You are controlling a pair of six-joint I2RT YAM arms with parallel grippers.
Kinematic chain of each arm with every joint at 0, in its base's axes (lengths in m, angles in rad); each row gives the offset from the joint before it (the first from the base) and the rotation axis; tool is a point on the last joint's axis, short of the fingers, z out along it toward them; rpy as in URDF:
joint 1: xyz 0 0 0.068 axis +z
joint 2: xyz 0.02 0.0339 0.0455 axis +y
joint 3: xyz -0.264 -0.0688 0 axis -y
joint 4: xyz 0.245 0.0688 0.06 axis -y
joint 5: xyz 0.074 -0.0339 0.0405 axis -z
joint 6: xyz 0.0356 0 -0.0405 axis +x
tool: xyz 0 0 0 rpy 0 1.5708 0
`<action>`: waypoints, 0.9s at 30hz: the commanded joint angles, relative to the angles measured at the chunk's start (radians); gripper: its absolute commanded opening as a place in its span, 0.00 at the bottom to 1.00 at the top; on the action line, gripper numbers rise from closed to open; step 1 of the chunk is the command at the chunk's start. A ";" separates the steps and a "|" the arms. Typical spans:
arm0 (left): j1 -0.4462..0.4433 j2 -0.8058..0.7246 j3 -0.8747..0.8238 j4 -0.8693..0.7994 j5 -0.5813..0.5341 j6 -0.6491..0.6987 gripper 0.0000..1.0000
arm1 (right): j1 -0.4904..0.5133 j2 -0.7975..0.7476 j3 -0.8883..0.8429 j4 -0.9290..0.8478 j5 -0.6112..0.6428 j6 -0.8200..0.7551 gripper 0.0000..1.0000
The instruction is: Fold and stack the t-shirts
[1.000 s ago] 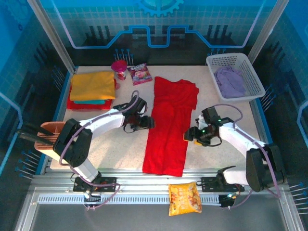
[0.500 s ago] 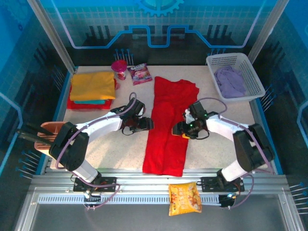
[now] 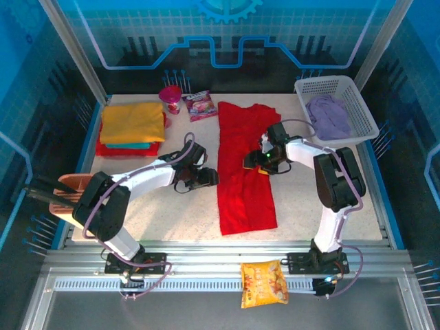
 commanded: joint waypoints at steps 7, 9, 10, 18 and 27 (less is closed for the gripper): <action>-0.044 -0.139 -0.112 0.005 0.092 -0.132 0.58 | 0.005 -0.336 -0.132 -0.220 0.076 -0.037 0.91; -0.081 -0.172 -0.132 -0.026 0.075 -0.166 0.58 | 0.002 -0.444 -0.181 -0.275 0.108 -0.030 0.93; -0.100 -0.179 -0.143 -0.033 0.071 -0.185 0.58 | 0.002 -0.484 -0.208 -0.292 0.114 -0.020 0.93; -0.271 -0.172 -0.248 0.065 0.053 -0.376 0.52 | -0.002 -0.751 -0.459 -0.392 0.084 0.071 0.77; -0.355 -0.133 -0.293 0.170 0.012 -0.489 0.44 | 0.029 -0.862 -0.636 -0.364 0.074 0.135 0.59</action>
